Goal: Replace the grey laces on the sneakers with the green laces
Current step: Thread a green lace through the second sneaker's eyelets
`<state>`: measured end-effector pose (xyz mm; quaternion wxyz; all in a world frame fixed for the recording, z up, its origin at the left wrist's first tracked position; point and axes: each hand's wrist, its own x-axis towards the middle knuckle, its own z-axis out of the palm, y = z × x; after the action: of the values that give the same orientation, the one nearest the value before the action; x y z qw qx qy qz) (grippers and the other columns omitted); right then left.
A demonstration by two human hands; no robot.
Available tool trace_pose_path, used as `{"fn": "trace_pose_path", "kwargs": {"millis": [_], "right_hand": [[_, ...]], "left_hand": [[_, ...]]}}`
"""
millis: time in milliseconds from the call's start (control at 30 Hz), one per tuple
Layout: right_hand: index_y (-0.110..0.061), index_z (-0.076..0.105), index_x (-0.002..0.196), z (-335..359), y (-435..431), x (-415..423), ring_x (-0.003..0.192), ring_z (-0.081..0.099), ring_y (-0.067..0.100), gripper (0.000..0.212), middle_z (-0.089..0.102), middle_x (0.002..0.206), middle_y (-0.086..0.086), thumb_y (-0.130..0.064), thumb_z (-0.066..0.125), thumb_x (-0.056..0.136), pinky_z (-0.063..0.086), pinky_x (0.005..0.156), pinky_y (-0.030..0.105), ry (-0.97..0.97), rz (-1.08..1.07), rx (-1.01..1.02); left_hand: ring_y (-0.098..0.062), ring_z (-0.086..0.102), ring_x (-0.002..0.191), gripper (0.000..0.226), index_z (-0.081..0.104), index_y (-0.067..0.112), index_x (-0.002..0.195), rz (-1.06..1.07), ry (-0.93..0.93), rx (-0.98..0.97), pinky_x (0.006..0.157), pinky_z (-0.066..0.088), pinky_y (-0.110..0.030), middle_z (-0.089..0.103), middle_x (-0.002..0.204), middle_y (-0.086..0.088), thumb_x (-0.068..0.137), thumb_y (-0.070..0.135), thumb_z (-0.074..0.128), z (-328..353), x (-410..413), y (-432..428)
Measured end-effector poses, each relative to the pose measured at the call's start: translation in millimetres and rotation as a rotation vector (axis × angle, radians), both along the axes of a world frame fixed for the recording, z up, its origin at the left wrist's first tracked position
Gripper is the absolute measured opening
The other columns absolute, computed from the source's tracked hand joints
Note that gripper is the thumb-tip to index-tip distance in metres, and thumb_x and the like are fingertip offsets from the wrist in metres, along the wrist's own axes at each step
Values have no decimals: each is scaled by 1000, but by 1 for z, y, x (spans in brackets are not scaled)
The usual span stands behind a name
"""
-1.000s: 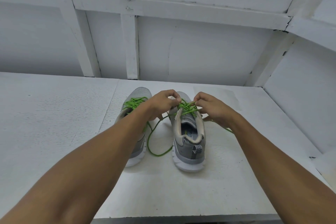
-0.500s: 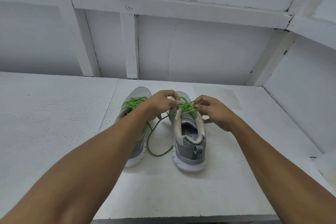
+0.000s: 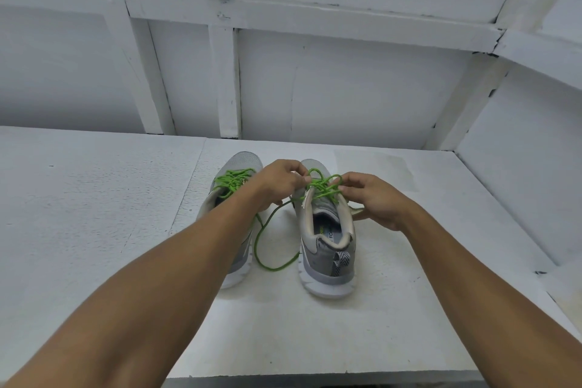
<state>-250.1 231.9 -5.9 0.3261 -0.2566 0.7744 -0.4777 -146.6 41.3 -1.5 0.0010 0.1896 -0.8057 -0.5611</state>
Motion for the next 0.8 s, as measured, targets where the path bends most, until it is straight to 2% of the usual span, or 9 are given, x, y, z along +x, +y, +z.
{"fn": "trace_pose_path", "kwargs": {"millis": [100,200,333,433,500,600,667,733,800], "right_hand": [[-23,64,89,1,-5,4,94,58,19,15,67,94,0,-19,55,99,46,94,60,52,-36,-5],[-24,59,86,2,-8,5,91,57,22,18,66,95,3,-24,50,101,46,94,59,54,-45,-3],[-28,56,82,2,-8,6,93,56,21,20,66,96,2,-32,50,101,47,88,48,57,-49,-6],[-21,53,94,1,-6,8,88,55,16,9,65,94,-1,-23,48,102,42,85,42,51,-97,-27],[-17,53,94,-1,-3,7,86,54,16,7,62,89,-2,-16,50,100,43,87,44,58,-112,-29],[-16,60,90,-4,0,8,91,55,18,8,64,92,2,-14,56,97,45,98,53,79,-63,-35],[-15,65,94,-5,1,9,93,58,17,7,68,95,1,-13,58,96,45,99,54,81,-51,-64],[-15,67,97,-5,1,11,94,60,16,8,70,97,0,-12,59,96,46,98,55,88,-59,-93],[-15,67,96,-5,0,11,94,60,16,9,71,101,2,-12,58,96,46,97,55,91,-62,-99]], "left_hand": [[-20,41,79,14,59,24,81,22,11,32,58,30,-28,54,80,-7,92,31,63,1,0,3],[-22,36,76,16,58,24,78,30,25,64,49,24,-22,50,77,-10,92,30,64,1,1,6],[-14,41,58,8,58,14,89,74,66,73,37,26,-13,55,79,-12,93,19,63,1,4,9],[-12,46,66,8,52,15,90,122,47,41,45,33,-19,59,91,-10,92,10,58,2,6,10],[-11,45,68,12,53,13,86,94,33,26,47,35,-18,57,90,-8,90,2,51,7,10,13],[-8,46,65,14,63,17,87,35,26,32,53,33,-21,62,86,-3,91,6,54,8,16,16],[-8,50,70,12,66,20,89,16,49,50,55,31,-24,69,97,-6,93,11,59,6,20,16],[-6,55,72,8,67,17,92,8,80,74,50,34,-16,70,107,-10,94,12,61,6,22,16],[-3,54,68,6,65,11,96,-2,122,87,45,36,-6,68,105,-13,95,9,59,8,24,18]]}}
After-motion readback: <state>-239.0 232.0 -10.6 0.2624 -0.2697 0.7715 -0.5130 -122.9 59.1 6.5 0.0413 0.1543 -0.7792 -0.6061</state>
